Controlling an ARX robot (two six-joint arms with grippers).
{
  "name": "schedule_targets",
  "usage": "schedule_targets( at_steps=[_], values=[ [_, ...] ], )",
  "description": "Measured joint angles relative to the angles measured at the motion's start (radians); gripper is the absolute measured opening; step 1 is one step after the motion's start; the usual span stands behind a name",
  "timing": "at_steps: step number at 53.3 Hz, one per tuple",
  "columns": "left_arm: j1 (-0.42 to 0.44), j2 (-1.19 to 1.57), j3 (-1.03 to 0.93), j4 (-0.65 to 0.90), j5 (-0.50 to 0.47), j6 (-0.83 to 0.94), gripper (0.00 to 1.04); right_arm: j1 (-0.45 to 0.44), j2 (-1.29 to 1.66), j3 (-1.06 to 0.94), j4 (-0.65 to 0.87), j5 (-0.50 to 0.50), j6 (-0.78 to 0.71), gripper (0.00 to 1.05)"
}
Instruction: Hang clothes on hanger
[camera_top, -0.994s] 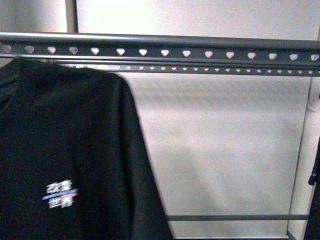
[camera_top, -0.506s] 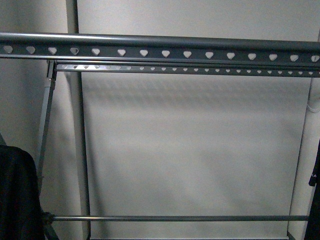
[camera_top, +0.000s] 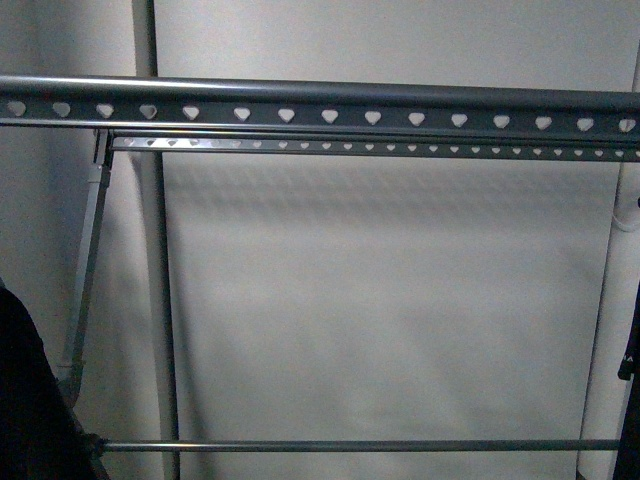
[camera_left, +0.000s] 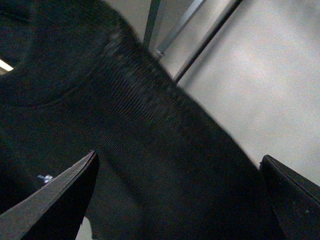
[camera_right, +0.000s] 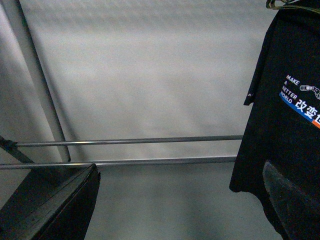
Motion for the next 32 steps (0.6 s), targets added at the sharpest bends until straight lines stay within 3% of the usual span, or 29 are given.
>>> schedule_targets(
  at_steps=[4,12,24,32],
  values=[
    [-0.005,0.095,0.095,-0.029,-0.058,-0.065,0.96,0.000,0.000,0.000,0.000,0.000,0.000,0.97],
    [0.008,0.145,0.146,-0.079,-0.072,-0.112,0.61,0.000,0.000,0.000,0.000,0.000,0.000,0.97],
    [0.071,0.113,0.097,-0.084,0.049,-0.114,0.16,0.000,0.000,0.000,0.000,0.000,0.000,0.97],
    [0.116,0.048,0.019,-0.096,0.175,-0.135,0.04,0.000,0.000,0.000,0.000,0.000,0.000,0.97]
  ],
)
